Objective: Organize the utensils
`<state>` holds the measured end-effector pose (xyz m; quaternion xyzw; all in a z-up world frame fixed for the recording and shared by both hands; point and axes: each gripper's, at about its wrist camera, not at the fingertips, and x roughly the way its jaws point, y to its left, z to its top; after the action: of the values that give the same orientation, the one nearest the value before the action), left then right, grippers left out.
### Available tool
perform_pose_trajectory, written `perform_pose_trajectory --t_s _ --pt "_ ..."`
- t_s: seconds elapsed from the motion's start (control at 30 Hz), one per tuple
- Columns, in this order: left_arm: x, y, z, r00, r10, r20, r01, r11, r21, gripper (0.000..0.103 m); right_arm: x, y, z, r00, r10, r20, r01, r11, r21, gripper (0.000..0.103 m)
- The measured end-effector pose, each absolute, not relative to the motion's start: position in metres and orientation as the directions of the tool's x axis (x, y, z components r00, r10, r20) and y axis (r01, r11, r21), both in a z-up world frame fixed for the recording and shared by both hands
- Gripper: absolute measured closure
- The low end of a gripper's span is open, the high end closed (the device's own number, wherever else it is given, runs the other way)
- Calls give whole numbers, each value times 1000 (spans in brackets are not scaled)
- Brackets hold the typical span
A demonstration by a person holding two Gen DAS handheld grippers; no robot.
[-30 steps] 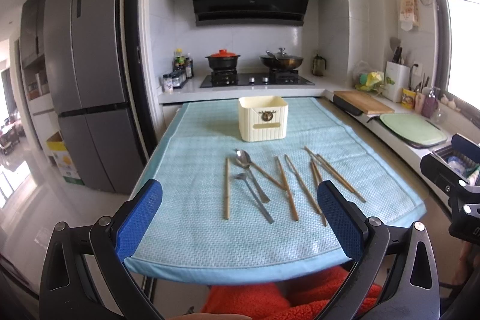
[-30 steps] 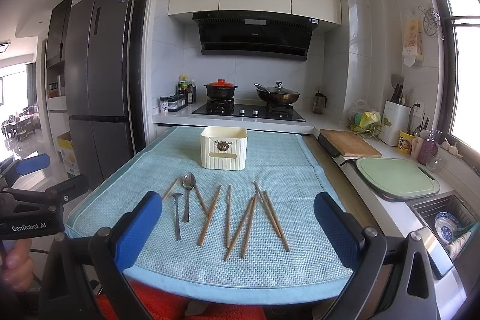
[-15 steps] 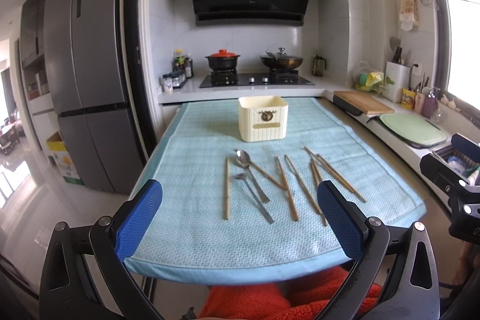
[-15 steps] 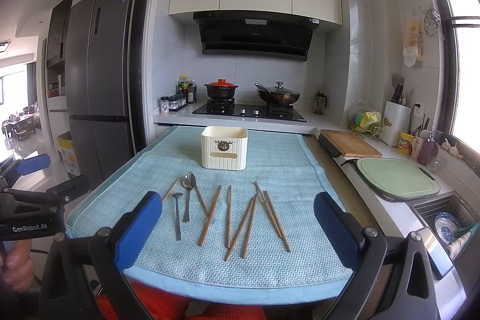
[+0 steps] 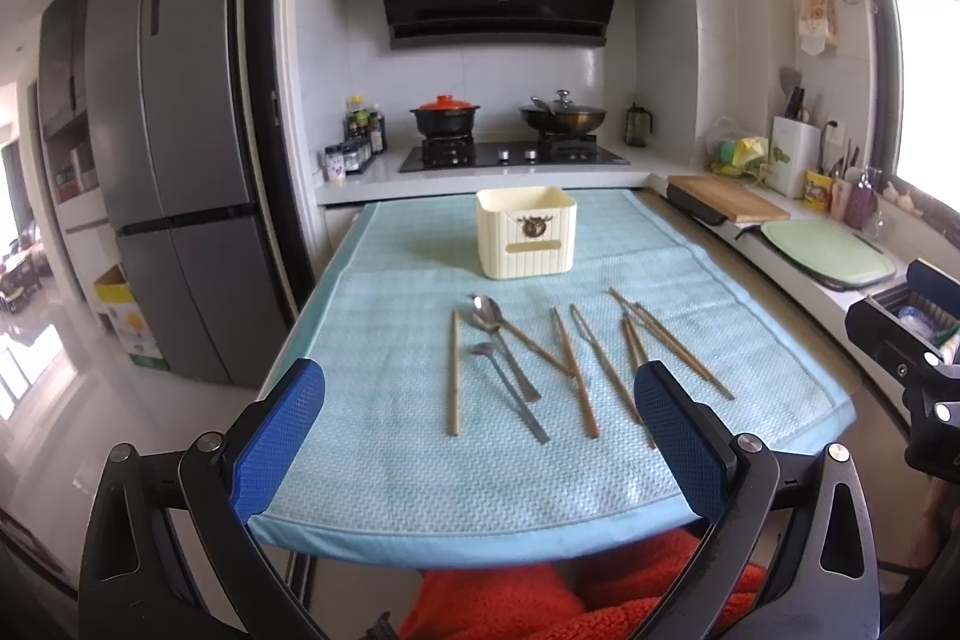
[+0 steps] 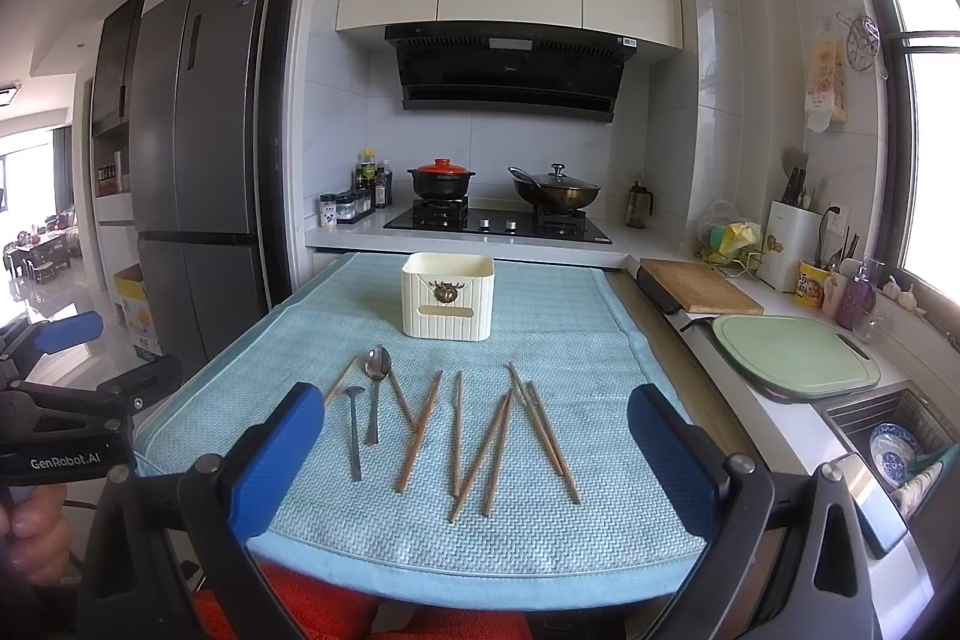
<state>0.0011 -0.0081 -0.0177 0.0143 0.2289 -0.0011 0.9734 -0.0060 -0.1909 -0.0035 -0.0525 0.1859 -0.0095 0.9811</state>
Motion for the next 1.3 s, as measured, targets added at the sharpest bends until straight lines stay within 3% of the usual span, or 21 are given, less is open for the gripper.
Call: perform_pose_trajectory --t_s 1.3 --pt "22 -3 -16 893 -19 -449 29 999 15 0 9 -195 -10 922 -10 -388 -28 995 -92 0"
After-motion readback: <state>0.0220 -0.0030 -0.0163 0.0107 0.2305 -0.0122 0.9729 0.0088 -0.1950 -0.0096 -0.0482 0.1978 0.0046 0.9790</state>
